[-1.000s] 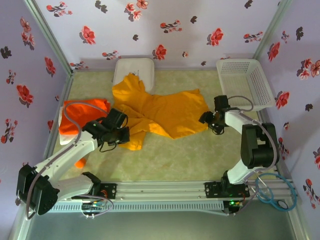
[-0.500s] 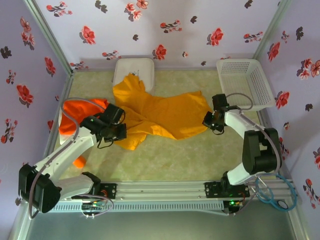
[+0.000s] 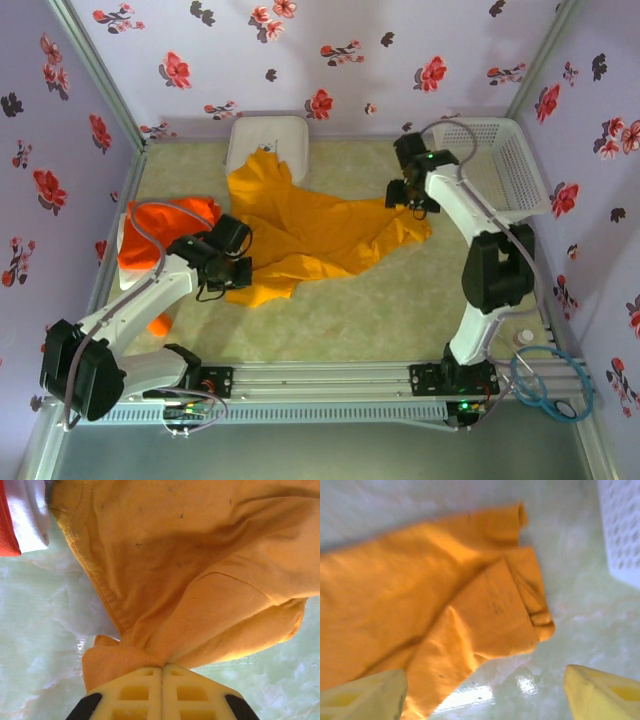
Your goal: Fold and stack the t-shirts
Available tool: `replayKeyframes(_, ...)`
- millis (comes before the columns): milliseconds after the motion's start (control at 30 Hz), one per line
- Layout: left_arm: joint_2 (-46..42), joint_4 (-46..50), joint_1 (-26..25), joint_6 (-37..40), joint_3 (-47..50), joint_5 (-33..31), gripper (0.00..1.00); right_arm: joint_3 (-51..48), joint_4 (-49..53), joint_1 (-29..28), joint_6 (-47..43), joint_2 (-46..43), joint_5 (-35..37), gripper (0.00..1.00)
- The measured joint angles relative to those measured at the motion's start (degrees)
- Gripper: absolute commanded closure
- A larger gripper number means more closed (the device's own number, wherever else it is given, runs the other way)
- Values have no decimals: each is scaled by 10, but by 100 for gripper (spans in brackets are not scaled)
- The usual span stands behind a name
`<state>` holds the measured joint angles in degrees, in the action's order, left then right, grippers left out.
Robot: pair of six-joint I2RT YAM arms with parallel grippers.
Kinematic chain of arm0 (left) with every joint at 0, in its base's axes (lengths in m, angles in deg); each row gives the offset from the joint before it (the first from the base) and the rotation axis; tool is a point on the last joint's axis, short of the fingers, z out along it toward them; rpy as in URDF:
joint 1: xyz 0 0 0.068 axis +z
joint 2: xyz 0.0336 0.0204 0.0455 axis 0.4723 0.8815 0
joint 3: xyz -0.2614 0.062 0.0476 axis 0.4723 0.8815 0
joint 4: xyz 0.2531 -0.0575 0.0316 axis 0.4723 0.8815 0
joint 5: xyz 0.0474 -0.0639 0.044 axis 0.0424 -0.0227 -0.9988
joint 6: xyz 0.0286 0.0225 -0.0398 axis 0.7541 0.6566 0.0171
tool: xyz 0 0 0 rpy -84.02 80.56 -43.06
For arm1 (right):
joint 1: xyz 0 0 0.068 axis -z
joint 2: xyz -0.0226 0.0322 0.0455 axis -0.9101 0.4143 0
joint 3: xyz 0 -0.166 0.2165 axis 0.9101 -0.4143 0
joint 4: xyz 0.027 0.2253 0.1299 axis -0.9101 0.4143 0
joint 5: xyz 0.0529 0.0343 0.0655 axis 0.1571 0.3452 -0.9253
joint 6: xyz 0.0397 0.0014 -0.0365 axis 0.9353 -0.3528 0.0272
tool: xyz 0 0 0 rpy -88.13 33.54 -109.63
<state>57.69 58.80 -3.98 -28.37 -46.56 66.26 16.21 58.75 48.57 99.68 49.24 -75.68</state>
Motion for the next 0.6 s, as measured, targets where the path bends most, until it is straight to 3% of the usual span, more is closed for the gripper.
replayKeyframes(133,0,-11,0,0,9,0,100,-90,-7,-3,5,-18,9,20)
replayKeyframes(367,12,-18,1,3,20,1,100,-222,-66,31,38,-130,11,47)
replayKeyframes(467,17,-26,1,4,20,2,100,-267,-112,72,53,-141,-21,58)
replayKeyframes(600,24,-34,2,5,20,6,100,-297,-166,109,65,-123,-70,62)
